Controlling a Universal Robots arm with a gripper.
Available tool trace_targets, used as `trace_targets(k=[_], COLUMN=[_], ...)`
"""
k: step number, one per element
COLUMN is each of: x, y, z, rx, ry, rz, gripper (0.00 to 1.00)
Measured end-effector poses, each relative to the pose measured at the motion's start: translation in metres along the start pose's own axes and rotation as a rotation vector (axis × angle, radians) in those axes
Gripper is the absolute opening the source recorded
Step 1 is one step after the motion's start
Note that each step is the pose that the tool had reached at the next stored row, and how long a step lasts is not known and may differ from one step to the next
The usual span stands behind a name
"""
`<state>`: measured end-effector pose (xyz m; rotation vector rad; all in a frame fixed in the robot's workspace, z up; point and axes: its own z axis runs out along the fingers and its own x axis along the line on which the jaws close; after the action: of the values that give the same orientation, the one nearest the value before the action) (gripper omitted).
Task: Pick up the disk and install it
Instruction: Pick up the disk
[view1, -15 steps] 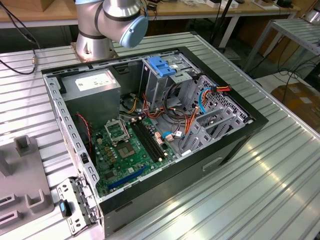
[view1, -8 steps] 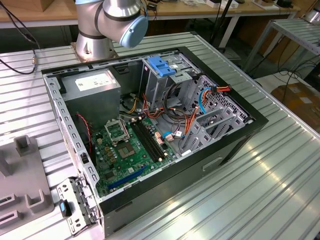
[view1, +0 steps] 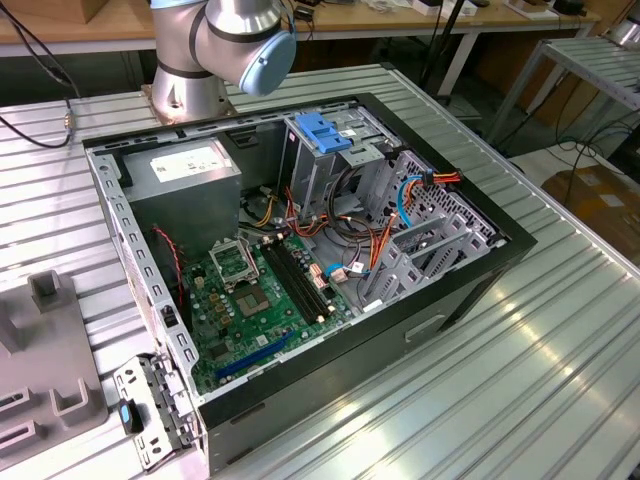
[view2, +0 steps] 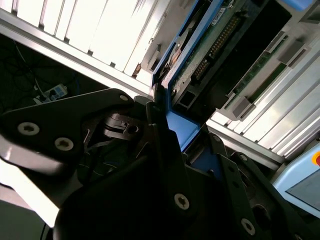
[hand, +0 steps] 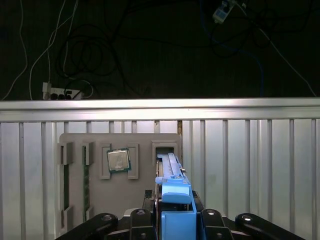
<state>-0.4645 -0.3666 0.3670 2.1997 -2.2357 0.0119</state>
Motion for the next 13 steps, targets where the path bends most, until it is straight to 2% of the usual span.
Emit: trace_targets(k=[13], x=[0.0], y=[0.0], z=[-0.0028], rx=[-0.0003], ry=[0.0], rz=[0.0], gripper=[0.37])
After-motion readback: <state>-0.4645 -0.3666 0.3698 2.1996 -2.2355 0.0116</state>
